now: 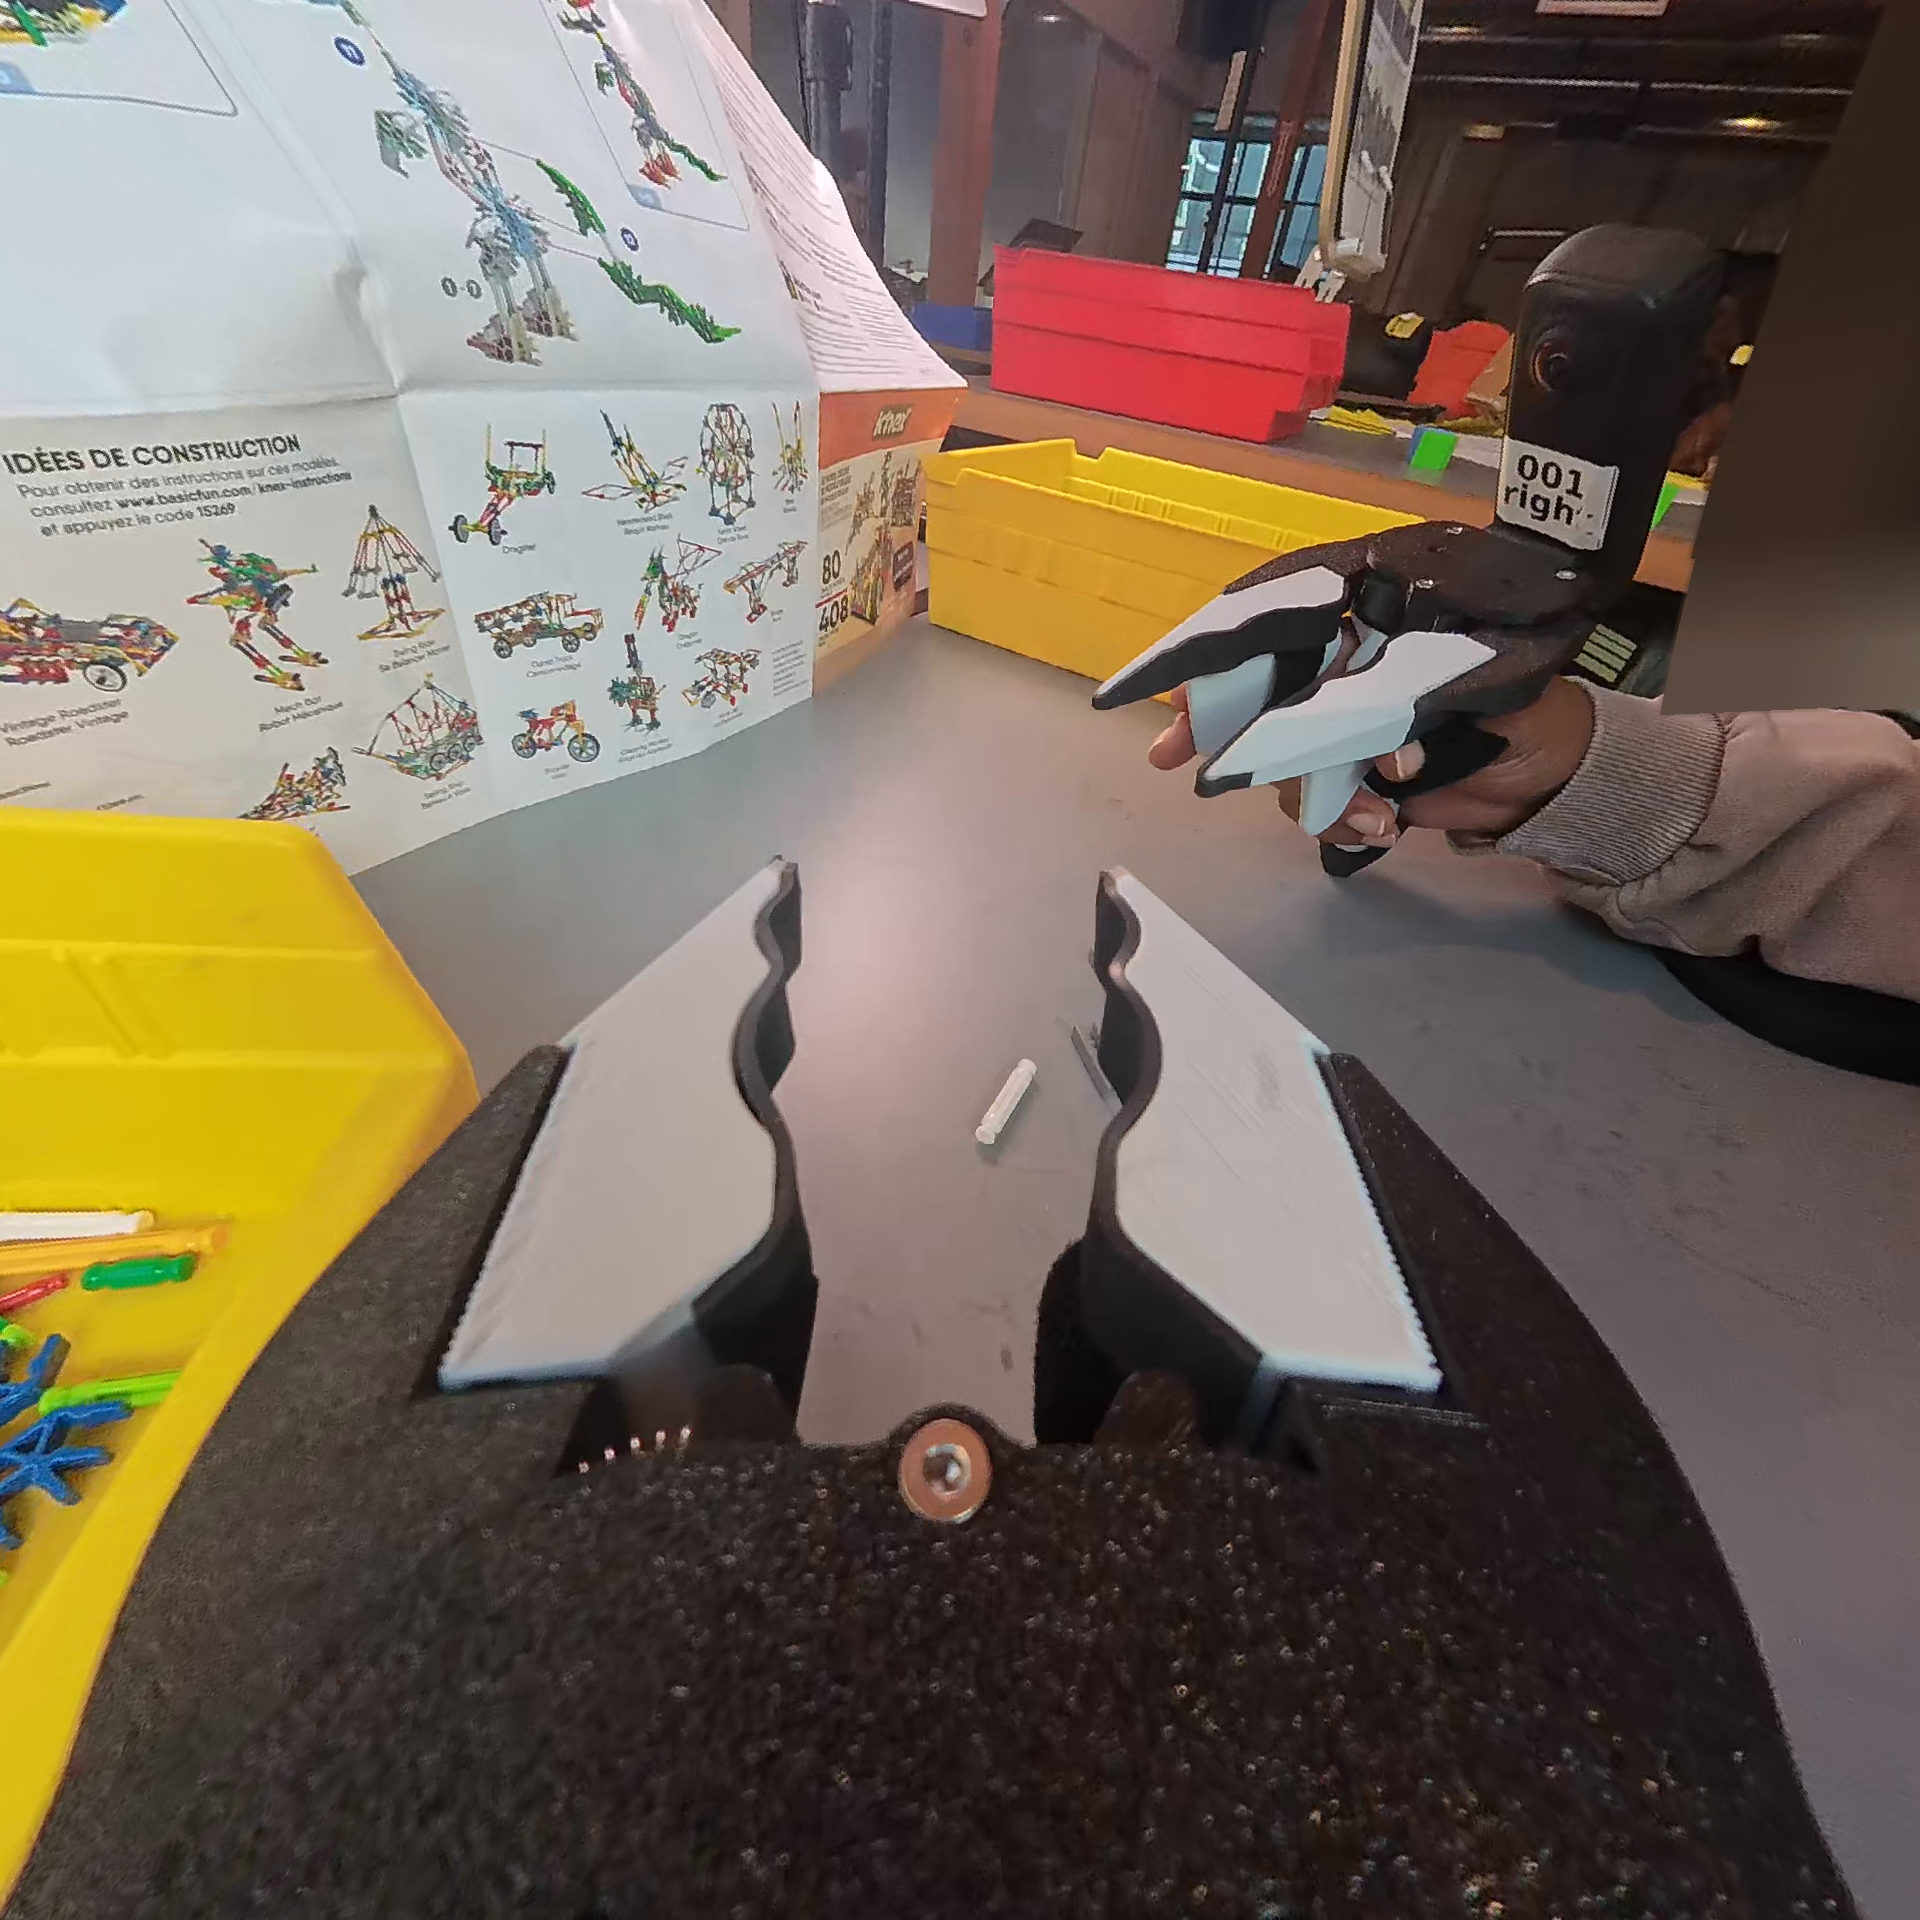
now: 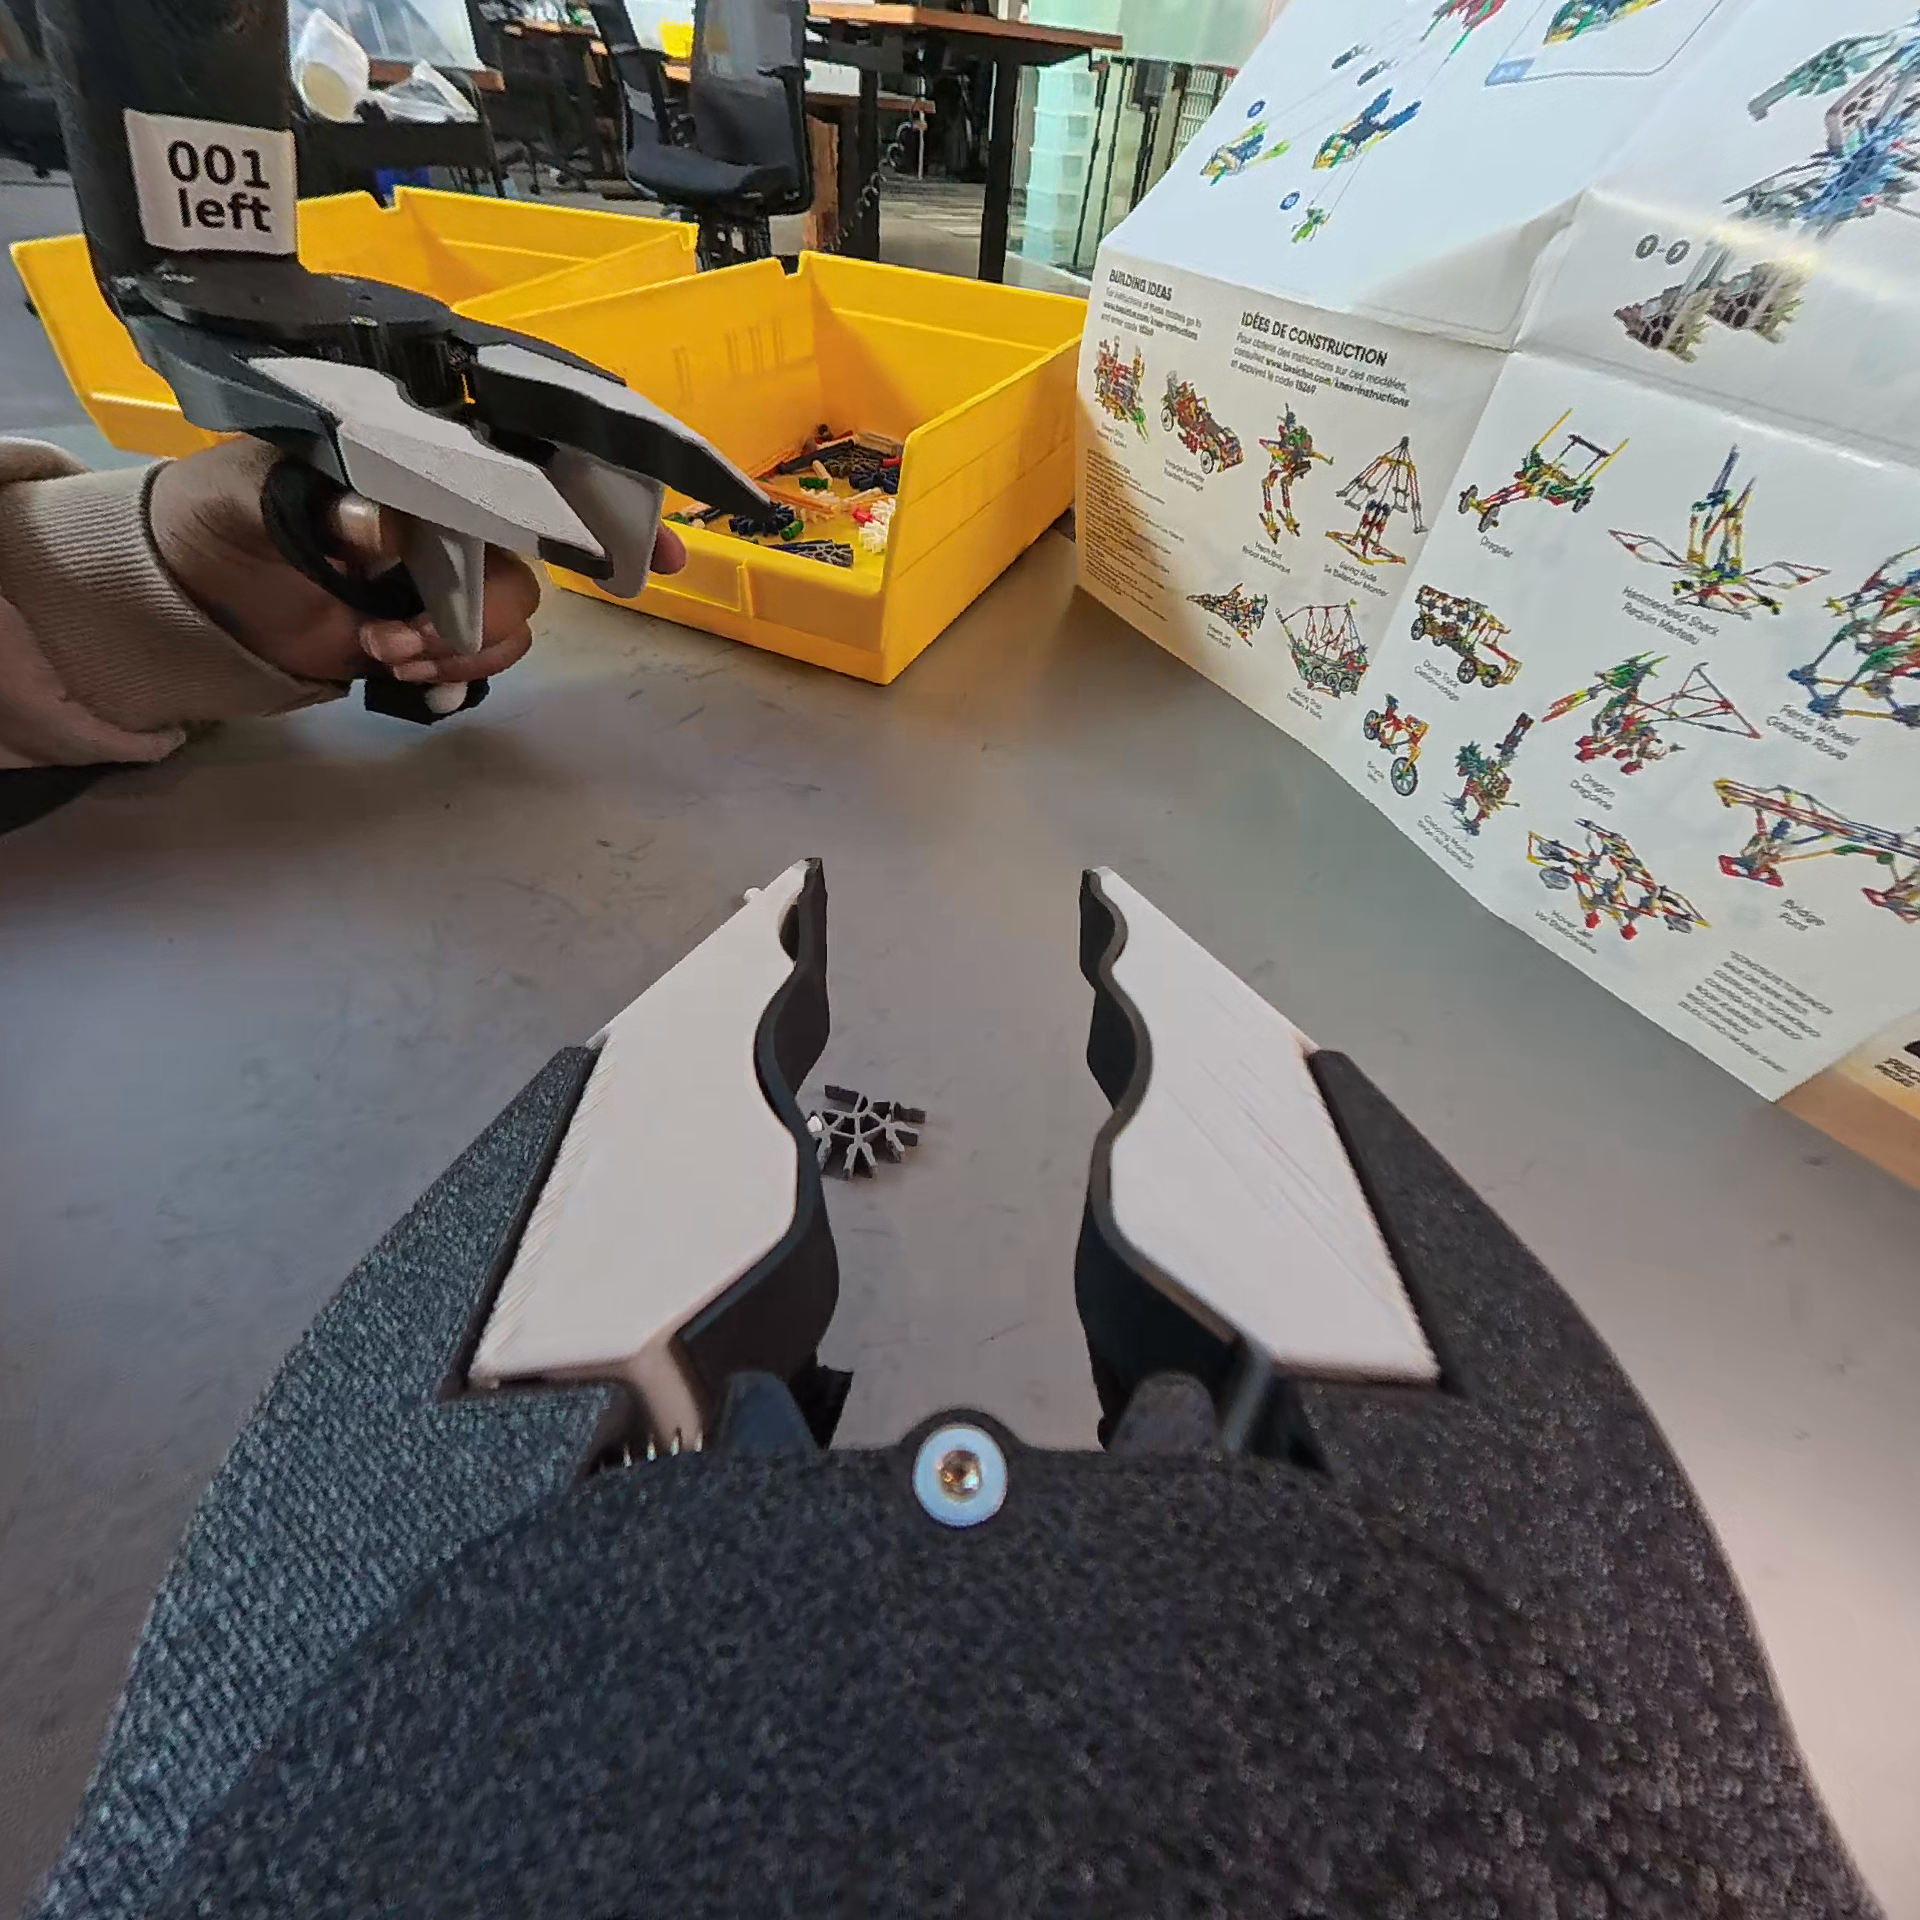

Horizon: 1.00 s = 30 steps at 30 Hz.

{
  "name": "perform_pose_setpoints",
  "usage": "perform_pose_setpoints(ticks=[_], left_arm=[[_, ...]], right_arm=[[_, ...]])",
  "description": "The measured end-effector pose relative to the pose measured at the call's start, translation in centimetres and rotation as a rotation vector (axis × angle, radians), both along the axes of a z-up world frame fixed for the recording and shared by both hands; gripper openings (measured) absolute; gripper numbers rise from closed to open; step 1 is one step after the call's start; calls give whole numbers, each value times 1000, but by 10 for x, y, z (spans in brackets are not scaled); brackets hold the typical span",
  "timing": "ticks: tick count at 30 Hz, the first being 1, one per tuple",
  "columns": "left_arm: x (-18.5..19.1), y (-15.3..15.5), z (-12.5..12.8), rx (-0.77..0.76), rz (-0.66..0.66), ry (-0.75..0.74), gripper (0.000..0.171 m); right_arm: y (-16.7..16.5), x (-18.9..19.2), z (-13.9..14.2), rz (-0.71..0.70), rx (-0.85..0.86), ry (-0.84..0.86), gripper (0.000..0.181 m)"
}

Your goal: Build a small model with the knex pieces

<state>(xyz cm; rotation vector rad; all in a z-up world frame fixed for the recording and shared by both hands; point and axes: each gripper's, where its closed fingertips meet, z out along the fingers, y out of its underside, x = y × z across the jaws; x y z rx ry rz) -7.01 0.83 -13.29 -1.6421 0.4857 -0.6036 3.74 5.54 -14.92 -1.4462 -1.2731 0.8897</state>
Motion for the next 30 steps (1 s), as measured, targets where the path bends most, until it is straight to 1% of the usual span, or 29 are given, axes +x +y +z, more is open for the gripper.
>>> perform_pose_setpoints(ticks=[5, 8, 11, 13, 16, 20, 24, 27, 30], left_arm=[[-5, 2, 3, 12, 31, -1, 66], [-8, 2, 4, 10, 40, -11, 63], [-8, 2, -3, -20, 31, 2, 41], [-8, 3, -6, -35, 28, 4, 22], [-12, 4, -4, -19, 47, 13, 14], [-31, 8, 0, 19, 143, 70, 0], [-65, 13, 13, 82, 289, 111, 0], [-90, 12, 27, 129, 375, 84, 0], [-117, 8, 45, 193, 475, 47, 0]], right_arm=[[-3, -2, -4, 6, 20, -30, 47], [-2, -2, -6, 3, 20, -41, 46], [-1, -2, -8, -9, 16, -51, 46], [0, -2, -9, -9, 13, -59, 46], [0, -1, -10, -12, 15, -64, 45], [3, 0, -9, -27, 11, -57, 44], [4, 1, -6, -35, 2, -39, 40], [4, 2, -6, -31, -1, -35, 36], [2, 0, -7, -23, 4, -45, 36]])
